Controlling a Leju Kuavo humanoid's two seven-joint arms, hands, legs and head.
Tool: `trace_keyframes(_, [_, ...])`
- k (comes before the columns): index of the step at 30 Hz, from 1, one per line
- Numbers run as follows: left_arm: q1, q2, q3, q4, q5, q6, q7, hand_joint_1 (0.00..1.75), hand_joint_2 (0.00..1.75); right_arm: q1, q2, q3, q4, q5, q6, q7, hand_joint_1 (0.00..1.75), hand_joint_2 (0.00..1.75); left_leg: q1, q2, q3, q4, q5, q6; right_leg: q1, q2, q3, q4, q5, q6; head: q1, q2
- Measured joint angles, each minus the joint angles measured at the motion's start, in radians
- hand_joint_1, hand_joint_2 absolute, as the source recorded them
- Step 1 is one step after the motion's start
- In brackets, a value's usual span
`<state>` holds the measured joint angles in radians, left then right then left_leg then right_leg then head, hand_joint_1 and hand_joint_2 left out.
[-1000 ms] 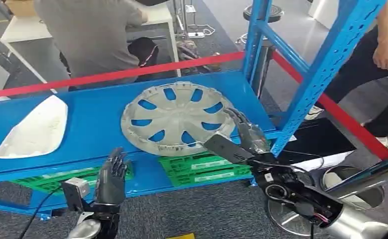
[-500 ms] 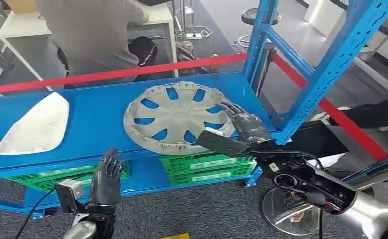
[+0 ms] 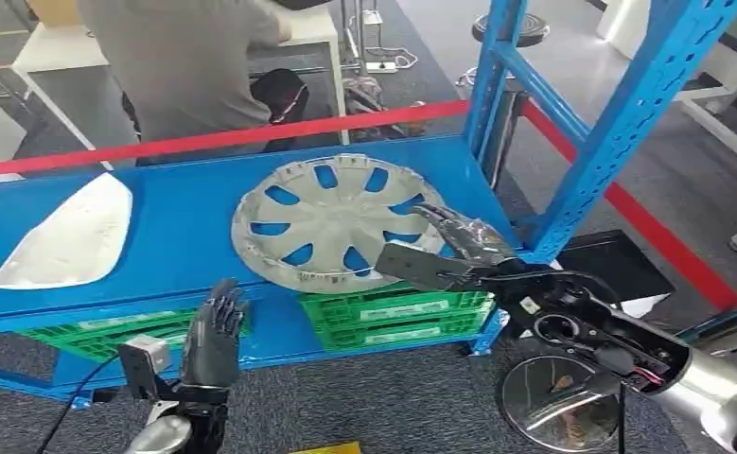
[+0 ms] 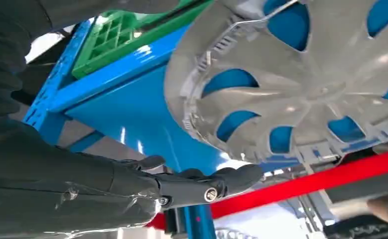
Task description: Take the parts from the cabinet and place them on the table.
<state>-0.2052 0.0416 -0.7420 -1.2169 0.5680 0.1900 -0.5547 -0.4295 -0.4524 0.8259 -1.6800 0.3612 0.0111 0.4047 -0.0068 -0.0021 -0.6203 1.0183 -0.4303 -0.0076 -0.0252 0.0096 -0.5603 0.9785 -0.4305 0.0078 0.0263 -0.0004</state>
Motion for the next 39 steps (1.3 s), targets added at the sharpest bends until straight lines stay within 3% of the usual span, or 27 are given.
trace_keyframes(2, [0.000, 0.000, 0.000, -0.001, 0.000, -0.001, 0.002, 0.00, 0.00, -0.008, 0.000, 0.011, 0.012, -0.019, 0.011, -0.005, 0.00, 1.75, 0.004, 0.000, -0.081, 0.171, -0.082, -0.010, 0.000, -0.002, -0.006, 0.000, 0.002, -0.004, -0.015, 0.000])
trace_keyframes(3, [0.001, 0.000, 0.000, -0.001, 0.000, -0.002, 0.002, 0.00, 0.00, -0.009, 0.000, 0.018, 0.019, -0.032, 0.015, -0.008, 0.00, 1.75, 0.004, 0.000, -0.118, 0.247, -0.109, -0.012, 0.000, -0.002, -0.008, 0.000, 0.002, -0.005, -0.017, 0.000])
trace_keyframes(4, [0.002, 0.000, 0.000, -0.001, 0.001, -0.004, 0.002, 0.00, 0.00, -0.009, 0.000, 0.026, 0.027, -0.047, 0.019, -0.010, 0.00, 1.75, 0.004, 0.000, -0.139, 0.285, -0.115, -0.012, 0.000, -0.002, -0.010, 0.000, 0.002, -0.005, -0.019, 0.000])
trace_keyframes(5, [0.002, 0.000, 0.000, -0.001, 0.001, -0.007, 0.002, 0.00, 0.00, -0.009, 0.000, 0.033, 0.035, -0.058, 0.020, -0.011, 0.00, 1.75, 0.004, 0.000, -0.131, 0.267, -0.095, -0.009, 0.001, -0.002, -0.009, 0.000, 0.002, -0.005, -0.019, 0.000])
trace_keyframes(6, [0.000, 0.000, 0.000, -0.001, 0.001, -0.010, 0.002, 0.00, 0.00, -0.010, 0.000, 0.038, 0.040, -0.068, 0.022, -0.012, 0.00, 1.75, 0.004, 0.000, -0.101, 0.208, -0.061, -0.004, 0.002, -0.002, -0.009, 0.000, 0.002, -0.005, -0.020, 0.000])
trace_keyframes(8, [-0.004, 0.000, 0.000, -0.001, 0.002, -0.012, 0.002, 0.00, 0.00, -0.016, 0.000, 0.048, 0.047, -0.081, 0.026, -0.013, 0.00, 1.75, 0.000, -0.001, 0.003, 0.006, 0.026, 0.016, 0.006, -0.001, -0.005, 0.000, 0.002, -0.004, -0.021, 0.000])
trace_keyframes(9, [-0.008, 0.000, 0.000, -0.001, 0.002, -0.013, 0.002, 0.00, 0.00, -0.019, 0.000, 0.052, 0.051, -0.082, 0.026, -0.013, 0.00, 1.75, -0.003, -0.002, 0.031, -0.063, 0.029, 0.026, 0.005, -0.002, -0.007, -0.001, 0.003, -0.003, -0.020, 0.000])
trace_keyframes(10, [-0.010, -0.001, 0.000, -0.001, 0.002, -0.014, 0.003, 0.00, 0.00, -0.023, 0.000, 0.057, 0.055, -0.085, 0.027, -0.013, 0.00, 1.75, -0.007, 0.000, 0.034, -0.063, 0.034, 0.025, 0.010, 0.001, -0.009, -0.003, 0.004, 0.003, -0.016, 0.000])
trace_keyframes(13, [-0.016, -0.001, 0.000, -0.001, 0.004, -0.019, 0.003, 0.00, 0.00, -0.025, 0.000, 0.075, 0.069, -0.097, 0.028, -0.013, 0.00, 1.75, -0.012, -0.001, 0.032, -0.068, 0.036, 0.032, 0.005, -0.001, -0.005, -0.011, 0.006, 0.021, -0.019, 0.000])
trace_keyframes(14, [-0.018, -0.004, 0.000, -0.001, 0.004, -0.021, 0.003, 0.00, 0.00, -0.025, 0.000, 0.080, 0.072, -0.099, 0.026, -0.013, 0.00, 1.75, 0.002, 0.000, 0.041, -0.086, 0.046, 0.040, 0.007, -0.002, -0.006, -0.010, 0.002, 0.027, -0.018, 0.000])
trace_keyframes(15, [-0.020, -0.005, 0.000, -0.001, 0.005, -0.021, 0.003, 0.00, 0.00, -0.027, 0.000, 0.084, 0.076, -0.100, 0.023, -0.013, 0.00, 1.75, 0.001, 0.001, 0.048, -0.096, 0.048, 0.042, 0.008, -0.003, -0.012, 0.018, -0.017, 0.029, -0.015, 0.000])
trace_keyframes(18, [-0.022, -0.009, 0.000, 0.000, 0.006, -0.023, 0.004, 0.00, 0.00, -0.029, 0.000, 0.096, 0.087, -0.100, 0.018, -0.013, 0.00, 1.75, 0.001, 0.002, 0.048, -0.095, 0.048, 0.049, 0.006, -0.003, -0.119, 0.249, -0.129, 0.037, 0.008, 0.000])
trace_keyframes(19, [-0.022, -0.008, 0.000, 0.000, 0.007, -0.023, 0.005, 0.00, 0.00, -0.027, 0.000, 0.101, 0.092, -0.100, 0.018, -0.013, 0.00, 1.75, 0.001, 0.002, 0.047, -0.095, 0.047, 0.049, 0.006, -0.003, -0.148, 0.305, -0.144, 0.040, 0.009, 0.000])
trace_keyframes(20, [-0.022, -0.009, 0.000, 0.001, 0.008, -0.023, 0.005, 0.00, 0.00, -0.027, 0.000, 0.106, 0.097, -0.100, 0.018, -0.012, 0.00, 1.75, 0.001, 0.002, 0.047, -0.094, 0.047, 0.049, 0.005, -0.003, -0.153, 0.309, -0.131, 0.042, 0.012, 0.000])
trace_keyframes(21, [-0.022, -0.009, 0.000, 0.002, 0.009, -0.023, 0.005, 0.00, 0.00, -0.028, 0.000, 0.111, 0.101, -0.100, 0.018, -0.012, 0.00, 1.75, 0.002, 0.001, 0.047, -0.091, 0.046, 0.047, 0.005, -0.004, -0.132, 0.260, -0.095, 0.042, 0.016, 0.000])
trace_keyframes(23, [-0.022, -0.011, 0.000, 0.001, 0.013, -0.023, 0.005, 0.00, 0.00, -0.031, 0.000, 0.117, 0.107, -0.100, 0.015, -0.013, 0.00, 1.75, 0.004, 0.000, 0.047, -0.079, 0.038, 0.039, 0.002, -0.006, -0.042, 0.073, -0.001, 0.044, 0.023, 0.000])
trace_keyframes(24, [-0.022, -0.011, 0.000, 0.002, 0.013, -0.023, 0.005, 0.00, 0.00, -0.033, 0.000, 0.117, 0.110, -0.100, 0.013, -0.013, 0.00, 1.75, 0.002, -0.001, 0.045, -0.071, 0.033, 0.033, -0.001, -0.008, -0.011, 0.000, 0.004, 0.045, 0.029, 0.000])
trace_keyframes(26, [-0.023, -0.010, -0.001, 0.001, 0.016, -0.021, 0.002, 0.00, 0.00, -0.035, 0.000, 0.122, 0.118, -0.100, 0.010, -0.014, 0.00, 1.75, -0.006, -0.003, 0.033, -0.062, 0.033, 0.026, 0.002, -0.001, -0.016, 0.004, 0.005, 0.024, 0.027, 0.000])
trace_keyframes(28, [-0.022, -0.009, -0.001, 0.002, 0.019, -0.015, 0.001, 0.00, 0.00, -0.036, 0.000, 0.125, 0.127, -0.100, 0.009, -0.017, 0.00, 1.75, -0.005, -0.003, 0.034, -0.066, 0.037, 0.018, 0.006, 0.000, -0.019, 0.004, 0.007, 0.013, 0.016, 0.000])
trace_keyframes(30, [-0.023, -0.009, -0.001, 0.001, 0.019, -0.010, 0.000, 0.00, 0.00, -0.043, 0.000, 0.126, 0.132, -0.100, 0.009, -0.021, 0.00, 1.75, -0.002, -0.003, 0.025, -0.039, 0.016, 0.005, -0.001, 0.000, -0.016, 0.000, 0.012, 0.004, 0.013, 0.000])
trace_keyframes(31, [-0.024, -0.008, -0.001, 0.001, 0.019, -0.010, 0.000, 0.00, 0.00, -0.046, 0.000, 0.126, 0.135, -0.101, 0.009, -0.023, 0.00, 1.75, -0.001, -0.002, 0.000, 0.015, -0.018, -0.002, -0.001, -0.001, -0.017, 0.000, 0.013, 0.000, 0.000, 0.000])
trace_keyframes(33, [-0.021, -0.007, -0.001, 0.001, 0.020, -0.009, -0.001, 0.00, 0.00, -0.049, 0.000, 0.129, 0.146, -0.113, 0.011, -0.030, 0.00, 1.75, 0.004, -0.002, -0.087, 0.195, -0.098, -0.011, 0.000, -0.002, -0.021, 0.000, 0.015, -0.003, -0.013, 0.000])
trace_keyframes(34, [-0.019, -0.007, -0.001, 0.002, 0.020, -0.009, -0.001, 0.00, 0.00, -0.049, 0.000, 0.133, 0.154, -0.117, 0.013, -0.031, 0.00, 1.75, 0.004, -0.002, -0.122, 0.262, -0.117, -0.012, 0.000, -0.002, -0.023, 0.000, 0.015, -0.003, -0.014, 0.000])
trace_keyframes(35, [-0.017, -0.007, -0.001, 0.002, 0.021, -0.009, -0.001, 0.00, 0.00, -0.049, 0.000, 0.136, 0.161, -0.117, 0.014, -0.032, 0.00, 1.75, 0.004, -0.002, -0.134, 0.279, -0.112, -0.011, 0.000, -0.002, -0.023, 0.000, 0.015, -0.003, -0.016, 0.000])
trace_keyframes(36, [-0.017, -0.006, -0.001, 0.002, 0.021, -0.009, -0.001, 0.00, 0.00, -0.049, 0.000, 0.138, 0.167, -0.118, 0.014, -0.032, 0.00, 1.75, 0.004, -0.002, -0.119, 0.244, -0.084, -0.007, 0.001, -0.002, -0.023, 0.000, 0.015, -0.003, -0.017, 0.000])
trace_keyframes(37, [-0.017, -0.006, -0.001, 0.002, 0.021, -0.009, -0.001, 0.00, 0.00, -0.050, 0.000, 0.138, 0.173, -0.119, 0.014, -0.034, 0.00, 1.75, 0.003, -0.002, -0.083, 0.170, -0.045, -0.001, 0.002, -0.002, -0.022, 0.000, 0.015, -0.003, -0.019, 0.000])
trace_keyframes(39, [-0.020, -0.007, -0.001, 0.001, 0.021, -0.009, -0.001, 0.00, 0.00, -0.057, 0.000, 0.139, 0.185, -0.121, 0.014, -0.040, 0.00, 1.75, -0.003, -0.004, 0.026, -0.036, 0.036, 0.023, 0.002, -0.001, -0.019, -0.001, 0.015, -0.002, -0.021, 0.000])
